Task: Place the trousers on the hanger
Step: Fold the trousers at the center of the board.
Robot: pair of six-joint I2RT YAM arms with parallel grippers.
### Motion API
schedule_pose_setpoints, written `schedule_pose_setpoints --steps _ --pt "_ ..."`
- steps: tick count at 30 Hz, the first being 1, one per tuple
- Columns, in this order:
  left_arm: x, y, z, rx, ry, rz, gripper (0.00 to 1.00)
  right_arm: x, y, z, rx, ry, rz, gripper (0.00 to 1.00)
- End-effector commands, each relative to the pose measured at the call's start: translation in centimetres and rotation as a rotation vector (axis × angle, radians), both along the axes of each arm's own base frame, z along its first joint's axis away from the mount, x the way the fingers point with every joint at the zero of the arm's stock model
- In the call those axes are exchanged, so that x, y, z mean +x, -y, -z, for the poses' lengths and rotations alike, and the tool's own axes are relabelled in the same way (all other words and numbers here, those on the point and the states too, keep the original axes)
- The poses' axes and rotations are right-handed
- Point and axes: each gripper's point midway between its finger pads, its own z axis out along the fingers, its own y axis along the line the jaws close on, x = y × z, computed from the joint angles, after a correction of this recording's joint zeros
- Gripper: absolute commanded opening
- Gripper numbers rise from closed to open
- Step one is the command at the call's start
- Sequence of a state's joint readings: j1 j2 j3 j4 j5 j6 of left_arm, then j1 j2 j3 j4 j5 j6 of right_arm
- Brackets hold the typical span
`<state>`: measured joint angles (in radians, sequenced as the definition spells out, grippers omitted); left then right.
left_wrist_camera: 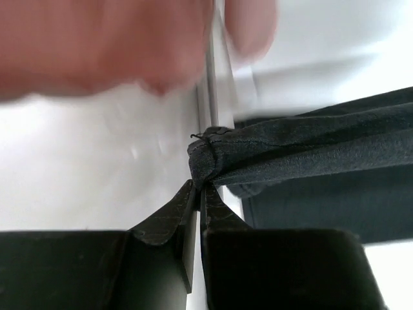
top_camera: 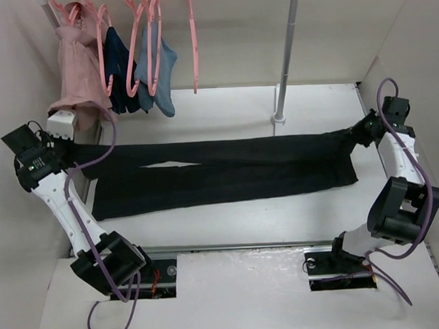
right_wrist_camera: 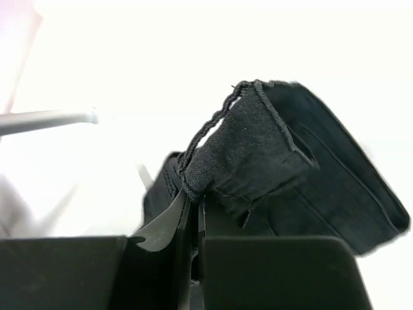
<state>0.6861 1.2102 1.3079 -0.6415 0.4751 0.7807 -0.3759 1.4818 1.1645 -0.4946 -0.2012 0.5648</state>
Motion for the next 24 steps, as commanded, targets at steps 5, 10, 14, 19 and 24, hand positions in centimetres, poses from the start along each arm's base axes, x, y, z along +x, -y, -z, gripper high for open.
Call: schedule_pose_setpoints --steps 5,10,14,19,24 --pt "1.3 -2.0 -0.6 0.024 0.111 -0.08 0.0 1.1 1.4 0.4 -0.045 0.062 0.005 0.0" --pt "-4.7 -4.0 11.8 0.132 -0.249 -0.187 0.0 -0.8 0.7 4.4 -0.02 -0.016 0.01 0.0" --pt "-9.5 -4.4 16.6 0.194 -0.471 -0.212 0.0 -2.0 1.4 5.7 -0.039 -0.069 0.041 0.0" --pt "-12.1 -3.9 18.7 0.194 -0.585 -0.221 0.0 -3.6 2.3 7.0 -0.064 -0.122 0.098 0.1" --pt "-13.2 -3.8 20.0 0.179 -0.657 -0.226 0.0 -5.3 3.0 9.8 -0.041 -0.207 0.142 0.26"
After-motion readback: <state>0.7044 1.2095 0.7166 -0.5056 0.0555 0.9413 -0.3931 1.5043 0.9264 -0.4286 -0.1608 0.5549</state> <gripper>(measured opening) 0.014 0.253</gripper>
